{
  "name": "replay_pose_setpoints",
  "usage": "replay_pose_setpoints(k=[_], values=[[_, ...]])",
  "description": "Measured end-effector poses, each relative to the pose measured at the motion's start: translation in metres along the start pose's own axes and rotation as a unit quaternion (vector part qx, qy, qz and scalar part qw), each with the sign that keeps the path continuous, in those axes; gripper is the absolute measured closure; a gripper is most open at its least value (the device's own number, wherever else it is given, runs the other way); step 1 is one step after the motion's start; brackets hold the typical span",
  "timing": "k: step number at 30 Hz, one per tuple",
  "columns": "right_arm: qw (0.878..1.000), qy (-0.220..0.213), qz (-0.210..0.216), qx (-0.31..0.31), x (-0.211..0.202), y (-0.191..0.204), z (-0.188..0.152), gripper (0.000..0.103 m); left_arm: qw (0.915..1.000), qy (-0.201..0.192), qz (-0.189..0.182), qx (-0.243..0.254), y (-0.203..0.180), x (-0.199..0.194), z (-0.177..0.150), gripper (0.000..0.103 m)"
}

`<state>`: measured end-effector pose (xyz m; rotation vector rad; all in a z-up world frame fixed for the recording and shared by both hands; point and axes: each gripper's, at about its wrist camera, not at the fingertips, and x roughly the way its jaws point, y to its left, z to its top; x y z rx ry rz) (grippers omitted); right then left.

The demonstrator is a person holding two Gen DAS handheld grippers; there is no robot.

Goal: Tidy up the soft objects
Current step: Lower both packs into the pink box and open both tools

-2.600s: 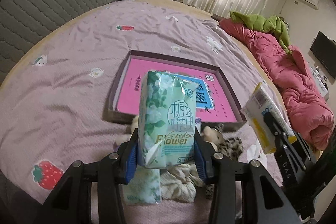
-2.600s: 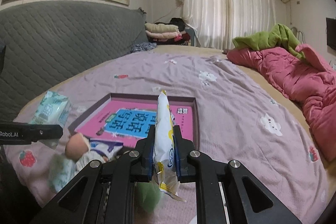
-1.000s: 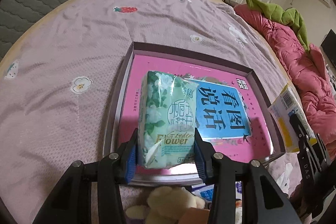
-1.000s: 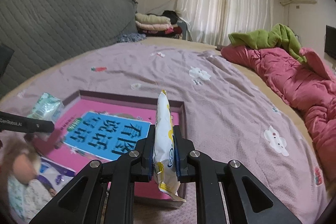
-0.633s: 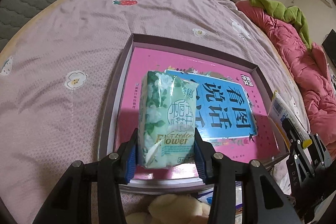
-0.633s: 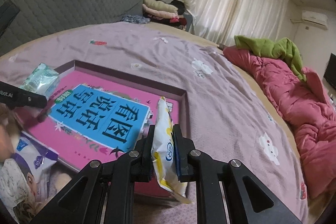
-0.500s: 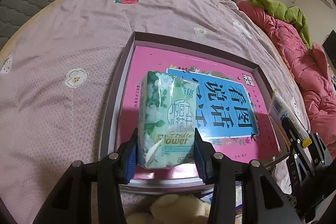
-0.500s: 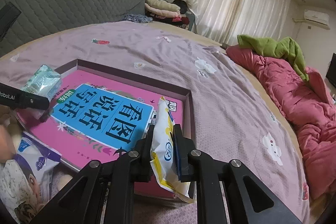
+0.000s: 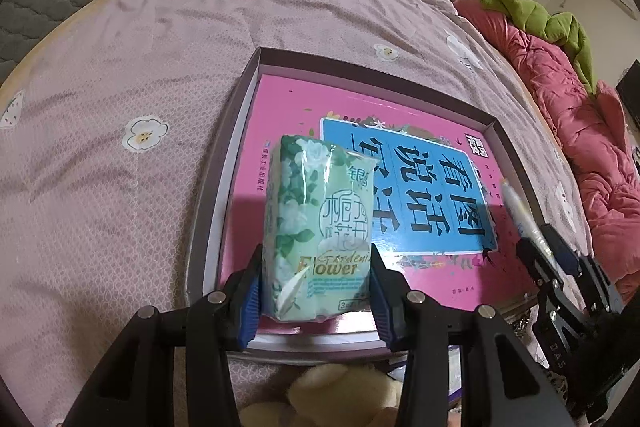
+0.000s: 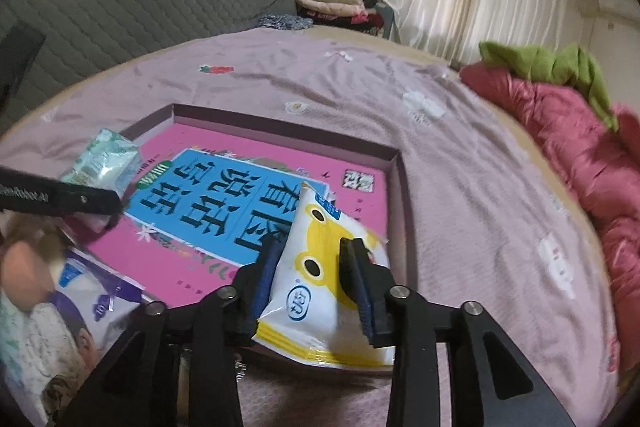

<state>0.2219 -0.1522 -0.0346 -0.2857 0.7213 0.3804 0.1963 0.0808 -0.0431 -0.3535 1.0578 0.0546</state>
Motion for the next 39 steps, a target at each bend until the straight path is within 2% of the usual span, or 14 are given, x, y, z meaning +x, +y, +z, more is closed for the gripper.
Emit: replay_pose_setpoints(k=[2, 10, 15, 17, 22, 29, 39], values=[[1.000, 0.006, 0.018, 0.018, 0.002, -0.004, -0.001, 0.060, 1.0000, 0.001, 0.000, 0.000, 0.000, 0.000, 0.000, 0.057], [0.997, 0.027, 0.033, 0.065, 0.011, -0.017, -0.005, 0.060, 1.0000, 0.001, 0.004, 0.004, -0.002, 0.002, 0.001, 0.057], [0.997, 0.013, 0.030, 0.073, 0.004, -0.022, -0.002, 0.058, 0.9999, 0.007, 0.008, 0.005, -0.002, 0.006, 0.005, 0.057], [0.997, 0.003, 0.026, 0.072, 0.000, -0.024, -0.001, 0.053, 0.9997, 0.012, 0.018, 0.009, -0.004, 0.009, 0.007, 0.057], [0.998, -0.015, 0.014, 0.064, -0.009, -0.024, 0.000, 0.050, 0.9994, 0.021, 0.027, 0.007, -0.007, 0.013, 0.009, 0.057], [0.997, -0.019, 0.022, 0.072, -0.011, -0.028, 0.001, 0.045, 0.9992, 0.035, 0.016, -0.008, -0.001, 0.010, 0.011, 0.054], [0.996, -0.023, 0.032, 0.082, -0.014, -0.031, 0.001, 0.041, 0.9987, 0.025, 0.043, 0.007, -0.003, 0.001, 0.005, 0.051]])
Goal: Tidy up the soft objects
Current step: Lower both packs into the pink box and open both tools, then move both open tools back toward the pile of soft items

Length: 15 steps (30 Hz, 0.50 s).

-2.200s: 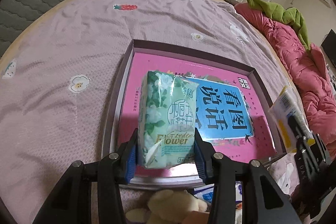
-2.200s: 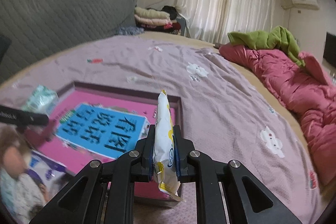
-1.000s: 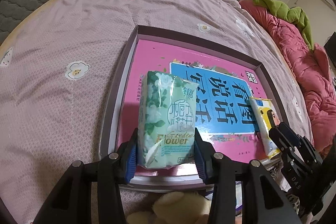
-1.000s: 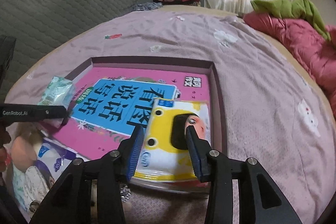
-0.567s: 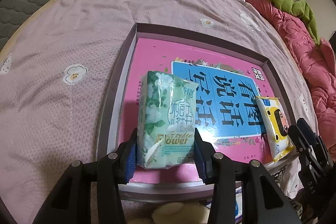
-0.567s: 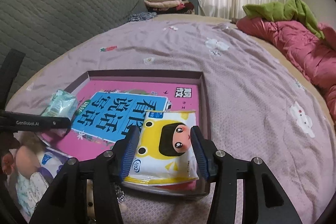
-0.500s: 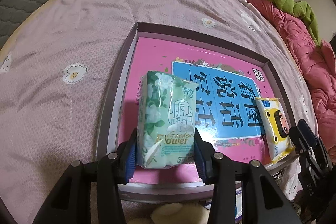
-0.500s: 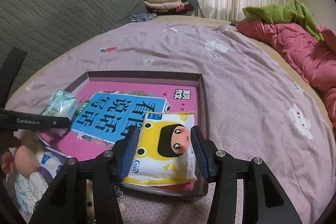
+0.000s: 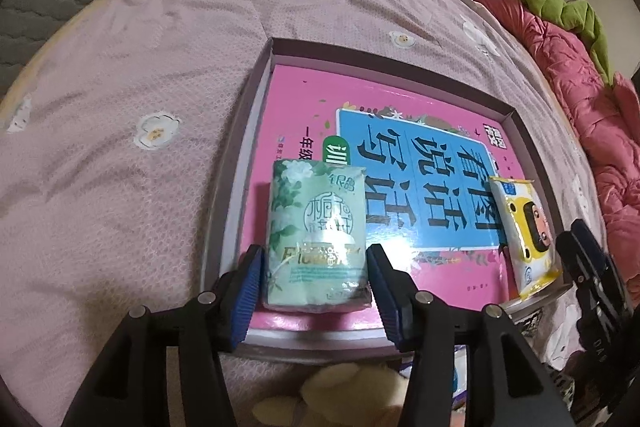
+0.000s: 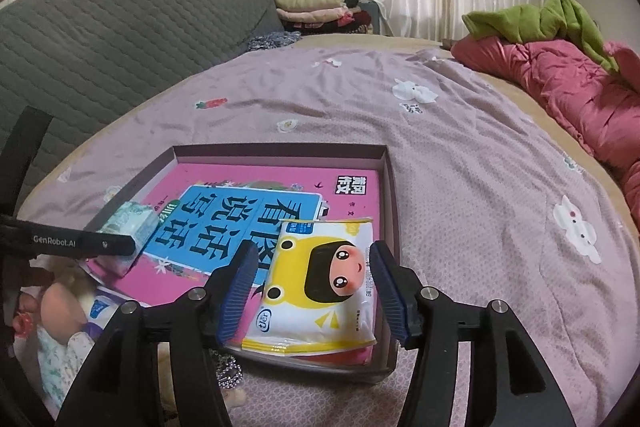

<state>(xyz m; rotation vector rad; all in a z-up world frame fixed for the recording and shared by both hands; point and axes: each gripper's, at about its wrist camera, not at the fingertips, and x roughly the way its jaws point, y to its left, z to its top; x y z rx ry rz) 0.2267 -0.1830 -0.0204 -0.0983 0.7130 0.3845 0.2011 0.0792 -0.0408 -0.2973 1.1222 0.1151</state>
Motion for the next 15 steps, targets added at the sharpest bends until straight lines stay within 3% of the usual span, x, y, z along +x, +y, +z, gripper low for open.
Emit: replay_pose_setpoints(k=[10, 12, 15], values=[[1.000, -0.010, 0.004, 0.011, -0.010, -0.004, 0.000, 0.038, 0.9988, -0.049, 0.005, -0.003, 0.002, -0.030, -0.005, 0.049], [1.000, -0.016, 0.009, 0.015, -0.014, -0.004, 0.000, 0.038, 0.9977, -0.067, 0.009, -0.003, 0.003, -0.039, -0.006, 0.043], [1.000, -0.024, 0.005, 0.013, -0.018, -0.004, 0.000, 0.031, 0.9958, -0.089, 0.013, -0.013, 0.008, -0.053, -0.009, 0.042]])
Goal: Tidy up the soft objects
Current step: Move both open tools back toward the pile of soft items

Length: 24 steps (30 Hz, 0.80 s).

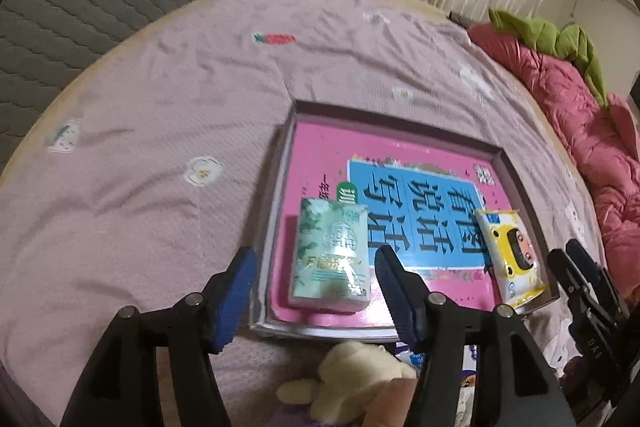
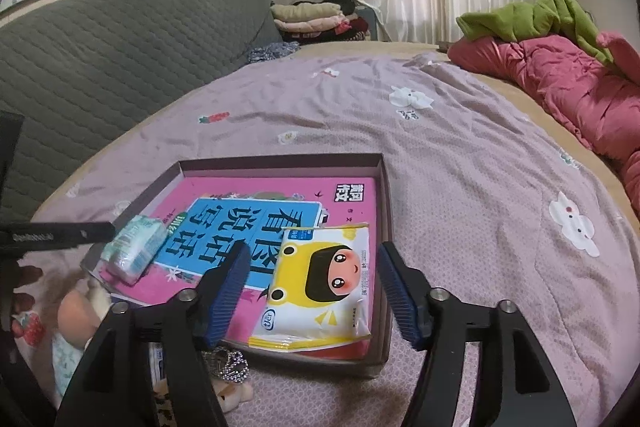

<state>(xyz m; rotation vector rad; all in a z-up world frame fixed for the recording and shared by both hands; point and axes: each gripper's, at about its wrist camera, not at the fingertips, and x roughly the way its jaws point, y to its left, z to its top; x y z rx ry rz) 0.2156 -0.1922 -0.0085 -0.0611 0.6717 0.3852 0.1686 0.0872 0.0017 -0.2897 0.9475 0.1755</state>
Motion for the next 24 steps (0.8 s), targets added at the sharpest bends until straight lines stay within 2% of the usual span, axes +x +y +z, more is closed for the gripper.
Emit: replay_pose_setpoints(k=[7, 16, 20, 24], values=[[1.000, -0.018, 0.007, 0.002, -0.009, 0.002, 0.001, 0.029, 0.9998, -0.014, 0.001, -0.010, 0.004, -0.018, -0.002, 0.040], [0.998, -0.034, 0.054, 0.028, -0.028, -0.004, -0.006, 0.027, 0.9997, -0.020, 0.001, 0.010, -0.010, -0.031, -0.014, 0.036], [0.994, -0.071, 0.067, 0.050, -0.047, -0.007, -0.006, 0.027, 0.9997, -0.021, -0.002, 0.009, -0.010, -0.037, -0.021, 0.036], [0.991, -0.101, 0.073, 0.039, -0.067, 0.001, -0.007, 0.026, 0.9997, -0.022, -0.002, 0.007, -0.008, -0.044, -0.028, 0.036]])
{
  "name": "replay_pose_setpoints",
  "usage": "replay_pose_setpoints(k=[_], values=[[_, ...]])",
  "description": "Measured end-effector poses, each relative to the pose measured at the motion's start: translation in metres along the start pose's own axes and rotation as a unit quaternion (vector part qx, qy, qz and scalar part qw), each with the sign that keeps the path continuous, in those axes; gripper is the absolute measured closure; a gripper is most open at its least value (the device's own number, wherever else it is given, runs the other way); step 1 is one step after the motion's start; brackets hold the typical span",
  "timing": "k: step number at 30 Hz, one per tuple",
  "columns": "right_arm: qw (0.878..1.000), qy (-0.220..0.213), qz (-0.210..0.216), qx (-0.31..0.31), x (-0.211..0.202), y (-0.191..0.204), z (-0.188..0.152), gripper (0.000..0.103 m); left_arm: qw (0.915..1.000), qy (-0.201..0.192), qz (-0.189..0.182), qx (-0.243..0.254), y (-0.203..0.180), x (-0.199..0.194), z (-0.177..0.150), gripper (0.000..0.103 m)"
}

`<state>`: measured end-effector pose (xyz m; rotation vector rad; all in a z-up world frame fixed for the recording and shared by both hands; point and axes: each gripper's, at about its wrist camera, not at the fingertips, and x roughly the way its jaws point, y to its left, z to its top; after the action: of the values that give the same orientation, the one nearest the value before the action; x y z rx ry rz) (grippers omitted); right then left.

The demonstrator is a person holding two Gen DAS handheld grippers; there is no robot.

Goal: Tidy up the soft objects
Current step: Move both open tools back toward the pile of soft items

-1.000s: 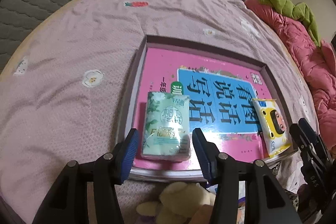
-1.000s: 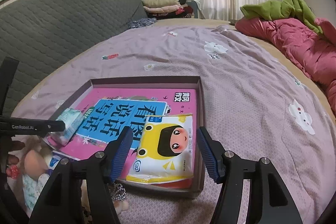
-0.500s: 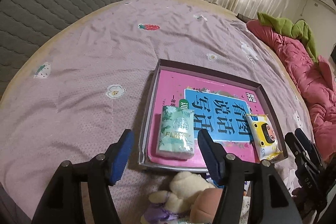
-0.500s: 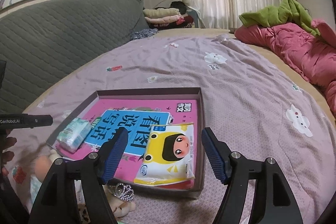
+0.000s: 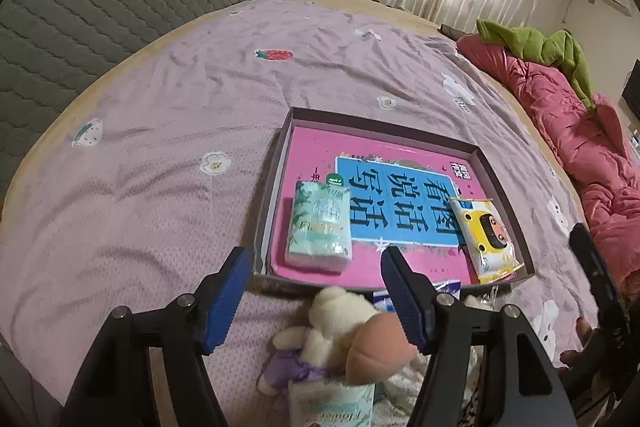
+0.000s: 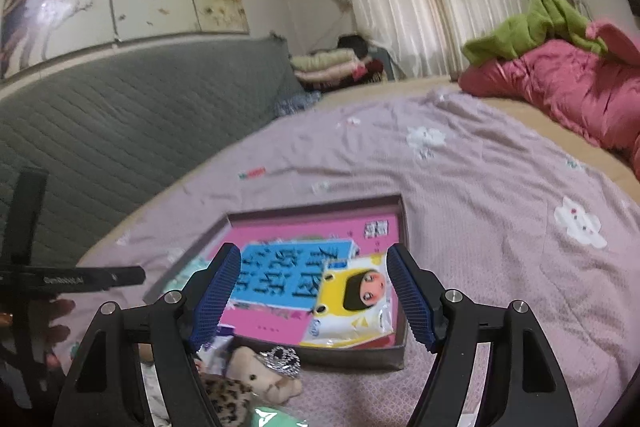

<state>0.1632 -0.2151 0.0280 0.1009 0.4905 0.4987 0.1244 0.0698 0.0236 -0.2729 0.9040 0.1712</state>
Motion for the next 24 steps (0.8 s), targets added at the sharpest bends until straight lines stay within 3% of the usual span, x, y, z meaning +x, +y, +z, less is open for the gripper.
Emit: replay_pose_setpoints(k=[9, 24], values=[[0.998, 0.029, -0.042, -0.033, -0.023, 0.031, -0.018, 0.026, 1.0000, 0.005, -0.001, 0.005, -0.001, -0.012, -0.017, 0.036], [0.995, 0.045, -0.065, -0.059, -0.053, 0.055, -0.048, 0.026, 0.9998, 0.005, -0.018, 0.008, -0.003, -0.037, -0.034, 0.036]])
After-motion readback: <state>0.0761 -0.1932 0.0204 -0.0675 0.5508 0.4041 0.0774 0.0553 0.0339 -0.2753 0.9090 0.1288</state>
